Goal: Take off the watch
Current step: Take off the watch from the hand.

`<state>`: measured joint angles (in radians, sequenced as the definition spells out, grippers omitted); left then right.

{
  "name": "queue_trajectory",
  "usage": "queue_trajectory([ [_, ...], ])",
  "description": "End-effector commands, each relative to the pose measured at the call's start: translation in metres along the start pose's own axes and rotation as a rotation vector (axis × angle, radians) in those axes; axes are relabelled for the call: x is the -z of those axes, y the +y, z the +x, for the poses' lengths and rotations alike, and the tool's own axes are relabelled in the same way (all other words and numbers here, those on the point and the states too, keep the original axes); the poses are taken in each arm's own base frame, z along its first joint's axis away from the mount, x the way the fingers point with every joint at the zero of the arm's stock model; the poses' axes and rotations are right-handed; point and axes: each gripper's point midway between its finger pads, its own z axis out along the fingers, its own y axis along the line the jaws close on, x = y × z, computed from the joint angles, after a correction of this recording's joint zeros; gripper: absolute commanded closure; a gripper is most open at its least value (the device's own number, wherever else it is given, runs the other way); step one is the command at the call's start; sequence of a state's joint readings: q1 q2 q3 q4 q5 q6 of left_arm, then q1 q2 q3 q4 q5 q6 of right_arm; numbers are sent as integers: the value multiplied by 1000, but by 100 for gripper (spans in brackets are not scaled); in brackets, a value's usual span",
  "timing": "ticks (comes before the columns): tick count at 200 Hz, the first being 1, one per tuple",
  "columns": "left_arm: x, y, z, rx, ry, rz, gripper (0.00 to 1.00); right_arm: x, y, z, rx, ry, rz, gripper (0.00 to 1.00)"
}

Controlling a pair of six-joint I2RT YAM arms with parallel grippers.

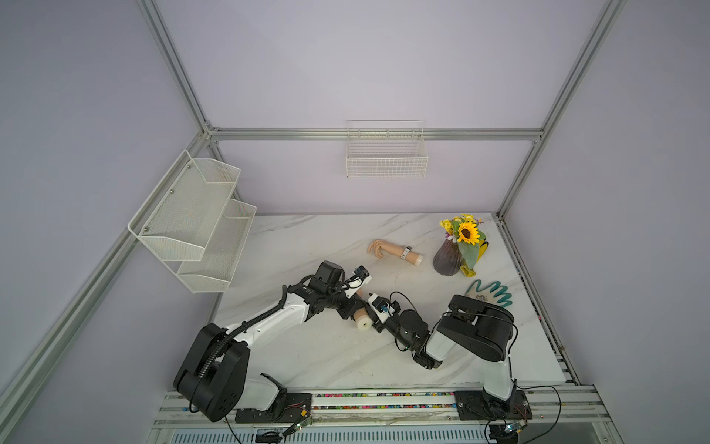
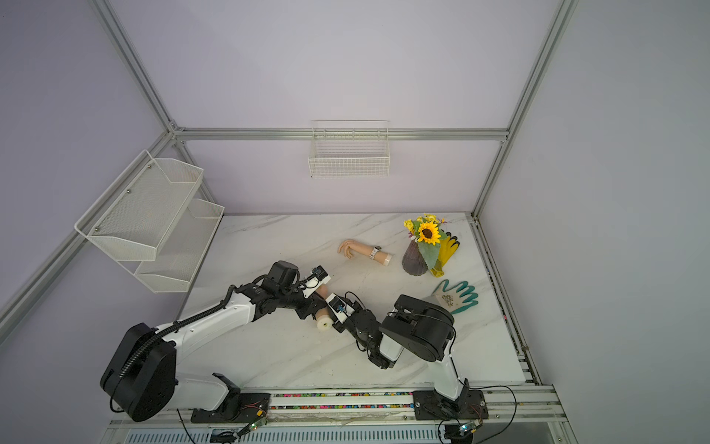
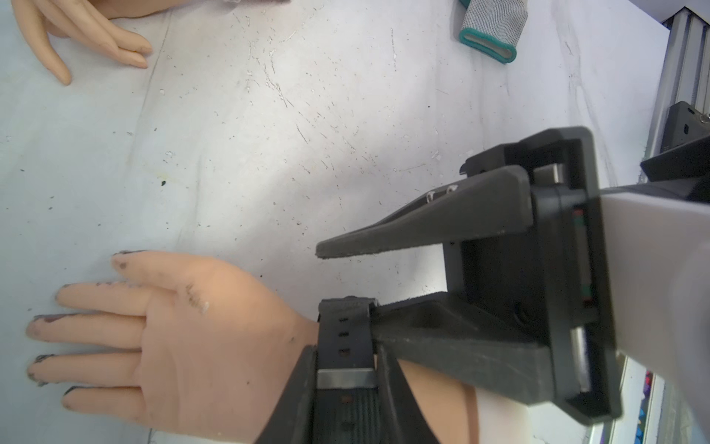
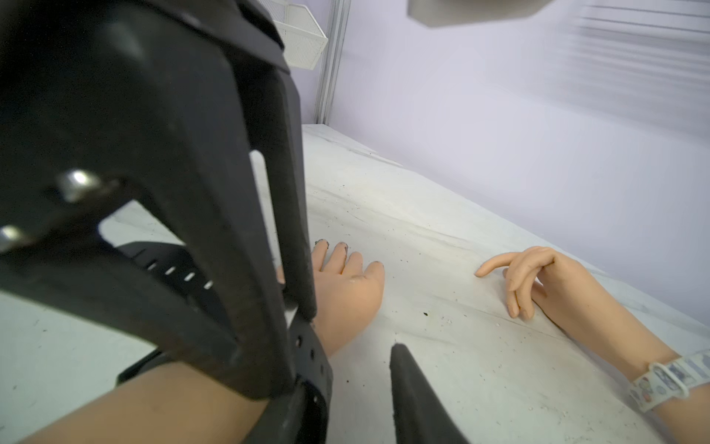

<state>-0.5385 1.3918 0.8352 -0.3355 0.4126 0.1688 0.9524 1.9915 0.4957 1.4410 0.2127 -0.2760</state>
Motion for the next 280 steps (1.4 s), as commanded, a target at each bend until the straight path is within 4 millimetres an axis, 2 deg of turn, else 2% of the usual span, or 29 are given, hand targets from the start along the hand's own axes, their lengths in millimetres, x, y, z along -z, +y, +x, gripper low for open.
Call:
queue_trajectory([
  [1, 4, -46, -27, -82, -107, 204, 93, -11, 10, -38, 19, -107, -47, 70],
  [31, -1, -42, -28, -45, -108, 190, 92, -11, 6, -44, -45, -128, -32, 100],
  [61, -5, -28, -29, 32, -111, 120, 89, -9, -6, -44, -194, -135, 27, 100],
  [80, -4, -18, -32, 87, -133, 65, 88, -11, -7, -39, -296, -120, 34, 100],
  [127, 3, -7, -31, 170, -153, 12, 92, -15, -8, -5, -480, -31, 61, 100],
  [151, 9, 4, -31, 214, -166, -27, 95, -14, -17, 12, -560, 11, 96, 100],
  [194, 18, 19, -25, 266, -185, -68, 98, -9, -29, 31, -635, 58, 144, 100],
  [280, 33, 31, -19, 280, -202, -139, 100, 1, -57, 70, -771, 146, 307, 100],
])
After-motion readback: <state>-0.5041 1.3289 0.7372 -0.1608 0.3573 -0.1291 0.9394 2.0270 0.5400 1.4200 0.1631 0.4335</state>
